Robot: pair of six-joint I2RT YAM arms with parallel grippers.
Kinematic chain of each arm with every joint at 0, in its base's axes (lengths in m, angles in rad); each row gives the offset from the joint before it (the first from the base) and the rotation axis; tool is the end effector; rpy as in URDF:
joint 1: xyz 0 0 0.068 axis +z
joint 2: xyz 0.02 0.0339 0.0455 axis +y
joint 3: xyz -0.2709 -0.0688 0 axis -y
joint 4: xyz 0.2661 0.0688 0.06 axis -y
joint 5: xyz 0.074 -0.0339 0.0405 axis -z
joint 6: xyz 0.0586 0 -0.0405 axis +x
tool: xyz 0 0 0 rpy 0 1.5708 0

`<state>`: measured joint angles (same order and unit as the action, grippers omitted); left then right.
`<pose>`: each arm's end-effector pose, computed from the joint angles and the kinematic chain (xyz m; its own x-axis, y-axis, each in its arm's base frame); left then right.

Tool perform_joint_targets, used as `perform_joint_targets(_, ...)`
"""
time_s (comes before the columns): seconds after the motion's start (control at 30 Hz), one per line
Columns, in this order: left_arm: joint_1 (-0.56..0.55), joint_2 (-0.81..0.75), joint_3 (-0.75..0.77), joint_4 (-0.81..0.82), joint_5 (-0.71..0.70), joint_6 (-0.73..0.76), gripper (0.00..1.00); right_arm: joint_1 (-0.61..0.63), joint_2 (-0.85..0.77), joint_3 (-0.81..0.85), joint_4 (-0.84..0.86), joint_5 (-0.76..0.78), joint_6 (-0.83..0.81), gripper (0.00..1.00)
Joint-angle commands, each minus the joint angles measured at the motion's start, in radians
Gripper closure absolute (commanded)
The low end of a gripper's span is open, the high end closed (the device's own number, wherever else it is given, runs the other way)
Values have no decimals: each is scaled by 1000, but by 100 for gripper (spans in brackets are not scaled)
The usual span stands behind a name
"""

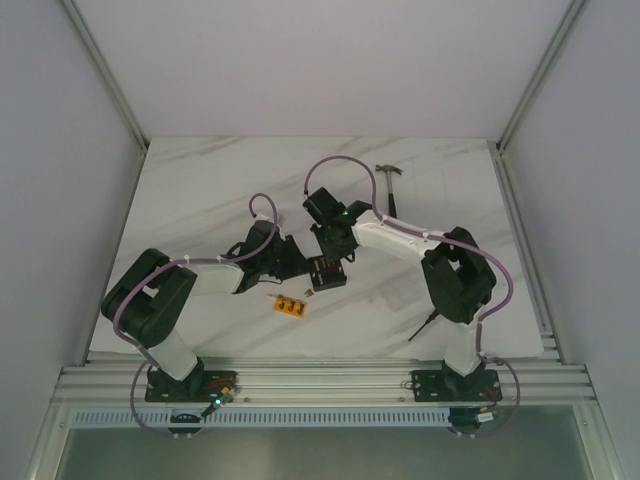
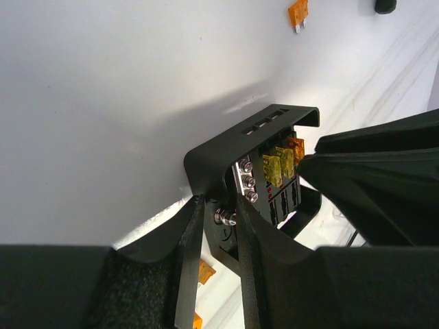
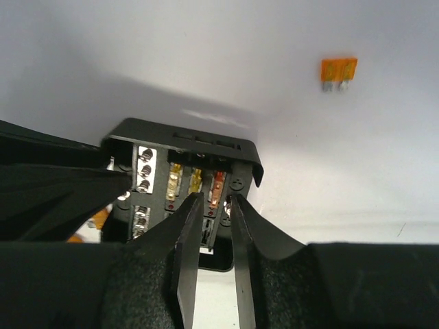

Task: Snap on the fuse box
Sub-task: Install the fuse at the fuse box base.

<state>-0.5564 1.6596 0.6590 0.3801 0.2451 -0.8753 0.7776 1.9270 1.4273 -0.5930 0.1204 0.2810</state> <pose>0.2851 -0.1941 0.1156 -0.8384 -0.3556 -0.4130 0.0567 0.6968 -0.7150 0.3168 0.3020 0.1752 -0.7901 -0.3915 -0.4716 -0.4559 0.8897 0.0251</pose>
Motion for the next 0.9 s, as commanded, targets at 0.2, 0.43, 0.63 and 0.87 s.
perform_joint_targets(0.2, -6, 21, -9, -56, -12, 9, 65, -15, -13, 83, -2, 15, 40, 76)
perform_joint_targets(0.43, -7, 24, -7, -57, -9, 8, 65, -18, 9, 61, -44, 6, 50, 82)
perform_joint_targets(0.63, -7, 25, -5, -57, -7, 8, 65, -17, 25, 39, -44, -26, 49, 85)
perform_joint_targets(0.87, -7, 24, -7, -56, -8, 9, 65, -18, 40, 30, -44, -43, 52, 89)
